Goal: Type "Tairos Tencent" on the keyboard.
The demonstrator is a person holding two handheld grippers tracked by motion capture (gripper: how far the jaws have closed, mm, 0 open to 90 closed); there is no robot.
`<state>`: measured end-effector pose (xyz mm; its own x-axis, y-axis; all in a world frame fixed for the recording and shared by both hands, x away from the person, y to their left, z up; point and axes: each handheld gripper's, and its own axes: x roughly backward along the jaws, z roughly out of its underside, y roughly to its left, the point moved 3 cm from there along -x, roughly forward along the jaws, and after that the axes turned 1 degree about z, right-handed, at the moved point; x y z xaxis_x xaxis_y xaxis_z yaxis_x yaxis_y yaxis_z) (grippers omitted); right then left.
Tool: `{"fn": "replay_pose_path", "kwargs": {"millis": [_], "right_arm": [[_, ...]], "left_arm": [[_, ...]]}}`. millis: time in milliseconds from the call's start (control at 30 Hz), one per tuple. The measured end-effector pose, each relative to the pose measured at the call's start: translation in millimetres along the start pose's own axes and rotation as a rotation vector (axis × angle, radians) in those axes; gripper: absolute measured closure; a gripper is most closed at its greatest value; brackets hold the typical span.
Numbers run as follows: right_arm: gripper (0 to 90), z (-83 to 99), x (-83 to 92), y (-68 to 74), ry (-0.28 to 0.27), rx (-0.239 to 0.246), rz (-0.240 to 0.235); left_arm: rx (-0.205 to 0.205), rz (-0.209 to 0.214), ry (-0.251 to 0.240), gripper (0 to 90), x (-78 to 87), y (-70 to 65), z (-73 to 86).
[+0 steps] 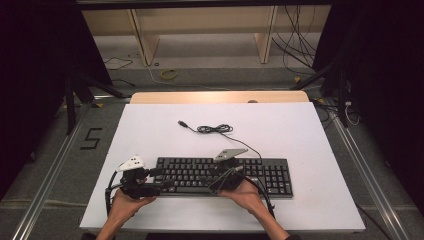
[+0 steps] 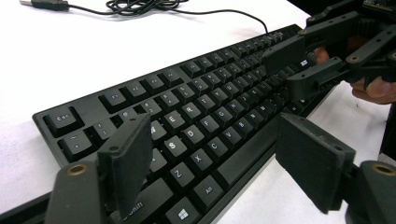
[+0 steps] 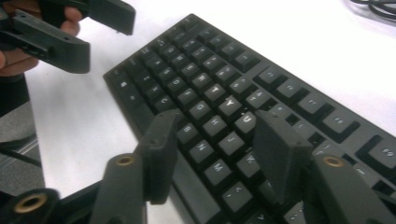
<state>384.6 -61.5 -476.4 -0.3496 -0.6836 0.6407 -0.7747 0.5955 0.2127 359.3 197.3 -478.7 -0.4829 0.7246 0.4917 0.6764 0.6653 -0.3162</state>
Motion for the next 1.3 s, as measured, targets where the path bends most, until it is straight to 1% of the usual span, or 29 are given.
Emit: {"fn": "replay_pose_path", "kwargs": {"millis": [67,133,267,333,400,467,533,567,600,667,867,967,1067,1167,1300], "right_arm": [[47.0,-1.2,-0.3,-1.6,0.0,-0.008,-0.002],[45.3,-2.2,-1.0,-2.5,-0.002,-0.006,0.007],[42.5,-5.6,-3.2,-3.5,-0.001,-0.01,0.012],[42.3,-7.6,-4.5,-4.1,-0.002,-0.011,0.015],[42.3,-9.5,-6.2,-4.3,-0.003,-0.016,0.015],[42.4,-11.4,-8.4,-4.4,-0.006,-0.011,0.014],[42.6,-13.3,-10.6,-3.9,-0.007,-0.01,0.013],[42.7,-14.2,-11.8,-3.7,-0.006,-0.011,0.014],[42.7,-15.2,-13.0,-3.8,-0.007,-0.008,0.011],[42.7,-17.0,-15.3,-3.0,-0.007,-0.009,0.009],[43.4,-22.4,-23.8,0.1,0.0,0.0,0.001],[47.8,-24.5,-28.6,0.9,0.006,0.003,0.001],[55.6,-25.8,-32.4,2.1,0.013,0.013,0.001],[64.3,-26.5,-35.7,2.5,0.016,0.025,0.002],[73.9,-28.0,-39.5,1.7,0.021,0.03,0.007]], "left_arm": [[0.001,-0.005,0.006,28.1,0.4,1.2,0.5],[0.005,-0.009,0.013,29.2,0.7,2.3,1.3],[0.01,-0.032,0.038,32.1,1.0,5.7,2.8],[0.019,-0.044,0.052,34.5,1.1,7.2,3.7],[0.029,-0.054,0.071,38.4,1.2,9.4,4.6],[0.041,-0.07,0.091,43.7,0.7,11.3,5.8],[0.048,-0.077,0.106,48.4,1.0,12.9,6.7],[0.048,-0.077,0.106,50.9,1.0,12.9,6.7],[0.046,-0.095,0.111,54.0,1.6,13.1,7.0],[0.037,-0.099,0.126,58.8,1.9,14.0,7.6],[0.051,-0.113,0.16,72.7,0.8,15.7,9.2],[0.045,-0.12,0.176,77.7,-0.2,16.3,10.2],[0.044,-0.125,0.185,80.5,-1.7,16.6,11.1],[0.035,-0.13,0.197,83.6,-3.2,17.6,11.6],[0.035,-0.137,0.199,87.1,-4.3,18.1,11.9]]}}
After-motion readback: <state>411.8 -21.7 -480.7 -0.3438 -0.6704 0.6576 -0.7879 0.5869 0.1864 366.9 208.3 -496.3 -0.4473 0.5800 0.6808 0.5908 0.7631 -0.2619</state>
